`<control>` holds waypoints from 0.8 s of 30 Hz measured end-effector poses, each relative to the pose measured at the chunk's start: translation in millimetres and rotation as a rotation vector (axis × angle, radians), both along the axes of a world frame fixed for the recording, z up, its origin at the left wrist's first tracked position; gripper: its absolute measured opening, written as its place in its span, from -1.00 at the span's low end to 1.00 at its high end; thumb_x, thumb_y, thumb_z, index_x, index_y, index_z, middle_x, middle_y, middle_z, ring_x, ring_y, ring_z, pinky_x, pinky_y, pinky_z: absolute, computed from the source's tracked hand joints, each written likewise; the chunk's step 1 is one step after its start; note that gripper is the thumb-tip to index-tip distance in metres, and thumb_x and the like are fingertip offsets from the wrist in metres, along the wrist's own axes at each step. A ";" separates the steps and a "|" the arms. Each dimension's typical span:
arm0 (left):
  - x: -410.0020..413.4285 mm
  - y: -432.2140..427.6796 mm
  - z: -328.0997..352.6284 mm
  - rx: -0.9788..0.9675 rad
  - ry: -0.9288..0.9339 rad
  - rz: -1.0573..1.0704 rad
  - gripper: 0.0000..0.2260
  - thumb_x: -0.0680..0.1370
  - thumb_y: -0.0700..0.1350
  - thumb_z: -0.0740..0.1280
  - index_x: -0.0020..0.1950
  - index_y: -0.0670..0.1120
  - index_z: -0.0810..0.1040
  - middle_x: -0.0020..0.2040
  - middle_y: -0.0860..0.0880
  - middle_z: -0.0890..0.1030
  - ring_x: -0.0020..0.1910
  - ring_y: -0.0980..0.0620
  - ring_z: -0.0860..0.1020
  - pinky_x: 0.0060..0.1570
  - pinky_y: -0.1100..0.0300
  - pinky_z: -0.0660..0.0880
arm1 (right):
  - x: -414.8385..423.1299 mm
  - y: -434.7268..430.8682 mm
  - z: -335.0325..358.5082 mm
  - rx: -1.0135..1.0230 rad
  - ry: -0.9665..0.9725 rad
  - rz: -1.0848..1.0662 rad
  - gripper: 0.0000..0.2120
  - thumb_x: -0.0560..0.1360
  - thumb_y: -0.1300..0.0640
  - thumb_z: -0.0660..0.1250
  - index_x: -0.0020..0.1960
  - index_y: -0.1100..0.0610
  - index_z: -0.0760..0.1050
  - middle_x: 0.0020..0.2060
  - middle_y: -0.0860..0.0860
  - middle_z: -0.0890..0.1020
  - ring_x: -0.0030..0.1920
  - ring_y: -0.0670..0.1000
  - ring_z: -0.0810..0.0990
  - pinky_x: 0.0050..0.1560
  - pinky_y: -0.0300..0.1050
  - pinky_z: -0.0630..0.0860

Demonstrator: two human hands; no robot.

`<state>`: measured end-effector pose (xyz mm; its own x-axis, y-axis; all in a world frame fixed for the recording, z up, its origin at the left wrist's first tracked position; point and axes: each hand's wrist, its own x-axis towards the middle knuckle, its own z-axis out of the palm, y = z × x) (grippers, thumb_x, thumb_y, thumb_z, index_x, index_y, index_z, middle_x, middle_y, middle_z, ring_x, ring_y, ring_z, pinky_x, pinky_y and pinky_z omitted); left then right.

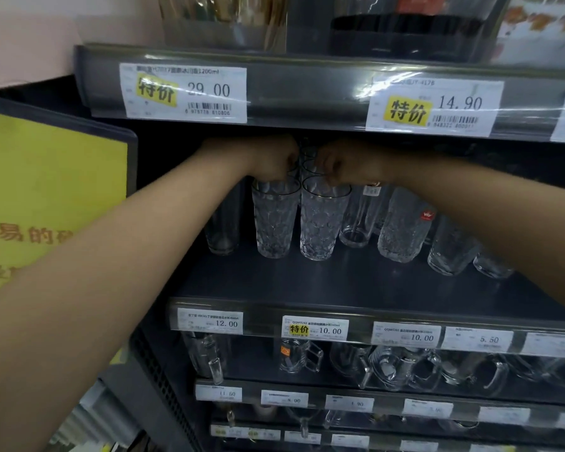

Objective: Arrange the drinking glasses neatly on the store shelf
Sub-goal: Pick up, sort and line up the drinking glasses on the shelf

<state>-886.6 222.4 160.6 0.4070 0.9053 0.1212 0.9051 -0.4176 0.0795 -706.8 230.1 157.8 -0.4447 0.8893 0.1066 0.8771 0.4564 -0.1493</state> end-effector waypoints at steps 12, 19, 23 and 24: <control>-14.6 -116.0 -69.5 0.701 -0.782 0.076 -0.76 0.52 -0.21 0.24 0.12 -0.17 0.61 0.16 -0.14 0.59 0.18 -0.11 0.53 0.24 0.04 0.44 | 1.0 -119.1 -58.8 0.338 0.374 0.237 -0.85 0.56 0.07 0.37 -0.05 0.14 0.64 -0.25 0.01 0.65 -0.23 -0.04 0.55 -0.12 -0.17 0.44; -19.7 -130.8 -130.6 0.675 -0.956 0.383 -0.68 0.55 -0.19 0.33 0.30 -0.18 0.47 0.41 -0.16 0.36 0.42 -0.08 0.33 0.36 0.43 0.15 | 6.1 -136.4 -130.4 0.059 0.082 0.060 -0.34 0.50 -0.40 0.08 0.31 0.07 0.51 0.21 -0.01 0.59 0.27 0.01 0.47 0.26 -0.05 0.43; -29.7 -121.7 -128.9 0.420 -1.176 0.564 -0.40 0.55 -0.12 0.41 0.52 -0.14 0.22 0.48 -0.08 0.29 0.46 0.00 0.30 0.27 0.36 0.22 | 10.3 -136.4 -147.0 0.043 -0.080 0.031 -0.08 0.40 -0.55 -0.17 0.49 0.00 0.34 0.44 -0.04 0.42 0.45 0.01 0.31 0.42 0.00 0.32; -33.3 -116.9 -129.1 0.346 -1.200 0.574 -0.33 0.55 -0.09 0.42 0.56 -0.12 0.17 0.50 -0.07 0.29 0.47 0.01 0.30 0.27 0.33 0.23 | 9.8 -136.3 -147.9 0.042 -0.106 0.028 -0.08 0.40 -0.55 -0.17 0.52 -0.01 0.29 0.49 -0.03 0.35 0.49 0.01 0.26 0.45 0.02 0.28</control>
<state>-919.9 105.5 31.5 -0.5245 0.7614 0.3810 0.4063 -0.1694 0.8979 -697.0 93.8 9.9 -0.4796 0.8724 0.0940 0.8741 0.4844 -0.0365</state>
